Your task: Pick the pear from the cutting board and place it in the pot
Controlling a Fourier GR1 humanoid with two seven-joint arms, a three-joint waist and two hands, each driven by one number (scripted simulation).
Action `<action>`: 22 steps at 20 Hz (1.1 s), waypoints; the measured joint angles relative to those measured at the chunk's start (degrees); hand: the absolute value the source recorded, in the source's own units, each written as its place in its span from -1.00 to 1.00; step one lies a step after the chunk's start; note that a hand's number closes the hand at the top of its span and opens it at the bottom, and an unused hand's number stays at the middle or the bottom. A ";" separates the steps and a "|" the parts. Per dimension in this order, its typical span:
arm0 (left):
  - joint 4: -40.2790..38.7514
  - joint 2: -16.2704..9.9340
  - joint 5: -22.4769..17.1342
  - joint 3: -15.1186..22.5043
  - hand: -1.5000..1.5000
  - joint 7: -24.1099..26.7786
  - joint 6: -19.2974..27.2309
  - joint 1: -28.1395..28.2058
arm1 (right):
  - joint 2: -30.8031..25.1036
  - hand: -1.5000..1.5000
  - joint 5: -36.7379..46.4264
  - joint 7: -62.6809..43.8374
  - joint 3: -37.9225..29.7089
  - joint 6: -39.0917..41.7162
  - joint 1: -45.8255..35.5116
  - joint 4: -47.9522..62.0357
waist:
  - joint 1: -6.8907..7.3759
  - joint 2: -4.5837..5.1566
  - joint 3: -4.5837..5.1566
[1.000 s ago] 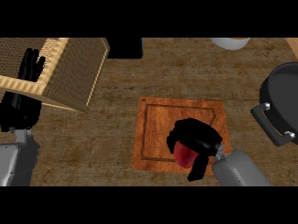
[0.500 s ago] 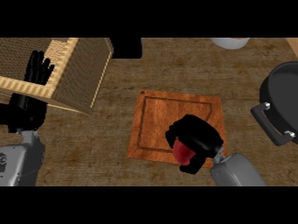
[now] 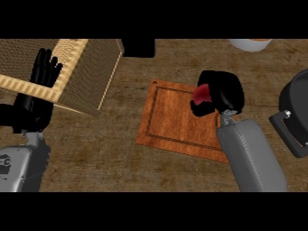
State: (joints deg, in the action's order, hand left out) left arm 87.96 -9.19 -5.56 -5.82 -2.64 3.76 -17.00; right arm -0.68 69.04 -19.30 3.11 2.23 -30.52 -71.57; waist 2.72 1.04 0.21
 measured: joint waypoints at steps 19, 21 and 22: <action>0.86 -0.04 0.15 -0.38 0.00 -1.38 0.69 0.41 | -3.62 1.00 32.56 -42.49 -10.11 -11.66 -24.02 10.29 | -1.65 -0.92 -0.14; 1.32 -0.27 -0.08 -0.86 0.00 -1.83 0.81 0.87 | -4.54 1.00 32.26 -42.27 -11.69 -11.24 -22.57 8.75 | -2.14 -1.05 -0.15; 1.71 -0.75 -0.35 -1.35 0.00 -1.95 0.58 1.30 | -5.06 1.00 31.81 -41.90 -12.27 -10.83 -20.96 6.94 | -2.49 -1.16 -0.16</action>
State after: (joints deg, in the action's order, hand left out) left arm 89.67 -9.95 -5.91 -7.17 -4.59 4.34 -15.70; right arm -5.74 100.85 -61.20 -9.16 -8.60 -51.48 -64.62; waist 0.23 -0.12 0.05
